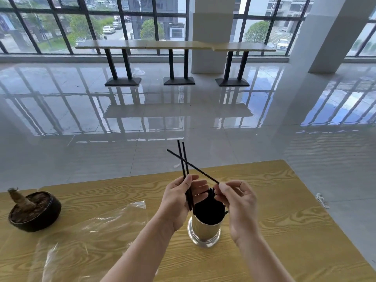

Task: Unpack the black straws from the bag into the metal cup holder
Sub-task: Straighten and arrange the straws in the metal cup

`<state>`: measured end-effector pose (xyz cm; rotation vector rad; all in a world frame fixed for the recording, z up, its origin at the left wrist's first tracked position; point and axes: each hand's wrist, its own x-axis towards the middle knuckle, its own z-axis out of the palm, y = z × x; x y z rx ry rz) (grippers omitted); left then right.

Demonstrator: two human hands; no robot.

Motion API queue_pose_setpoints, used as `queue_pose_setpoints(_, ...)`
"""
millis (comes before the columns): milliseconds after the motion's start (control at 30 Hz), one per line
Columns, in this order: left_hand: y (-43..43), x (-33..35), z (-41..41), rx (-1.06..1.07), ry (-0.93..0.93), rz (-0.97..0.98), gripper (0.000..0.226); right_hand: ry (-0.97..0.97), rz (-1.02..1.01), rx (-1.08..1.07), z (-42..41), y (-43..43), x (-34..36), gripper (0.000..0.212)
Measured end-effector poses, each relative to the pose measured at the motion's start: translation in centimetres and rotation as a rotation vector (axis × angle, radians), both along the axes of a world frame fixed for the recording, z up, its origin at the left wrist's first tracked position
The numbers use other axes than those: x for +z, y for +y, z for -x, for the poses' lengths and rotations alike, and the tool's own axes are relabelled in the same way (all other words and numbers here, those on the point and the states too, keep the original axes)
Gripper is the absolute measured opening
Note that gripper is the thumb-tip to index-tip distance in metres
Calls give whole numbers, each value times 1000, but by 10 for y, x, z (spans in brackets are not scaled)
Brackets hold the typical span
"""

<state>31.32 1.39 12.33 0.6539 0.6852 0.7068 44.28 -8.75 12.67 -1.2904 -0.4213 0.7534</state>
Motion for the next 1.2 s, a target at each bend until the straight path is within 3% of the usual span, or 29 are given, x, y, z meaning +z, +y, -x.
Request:
queue_pose_setpoints(100,-1,1,-10,57,-107,41,31,-46,60,-40,31,-8,-15,10)
queue_pose_setpoints(267,0,0,-13,73,-79,3,26,-364,187,108,39,-13,-22,16)
queue_pose_setpoints(367,-3,-3,-13,72,25,-109,23,-535,177,95,22,-8,-12,11)
queue_pose_setpoints(467,-11,-5,-15,-57,150,-325,23,-541,137,147,-6,5,9,25)
queue_pose_setpoints(600,-16,-2,-24,-248,222,-503,20,-552,101,335,-37,19,33,8)
queue_pose_setpoints(833,-12,-6,-31,-330,373,-664,21,-876,168,197,-45,22,23,8)
queue_pose_setpoints(967,-14,-21,-26,-384,634,-857,25,-918,212,208,-38,15,5,6)
queue_pose_setpoints(1067,-19,-34,-20,-190,815,-1061,17,-970,264,234,-29,10,-9,2)
queue_pose_setpoints(1200,-22,-43,-7,99,843,-1082,14,-975,350,251,-24,9,-27,9)
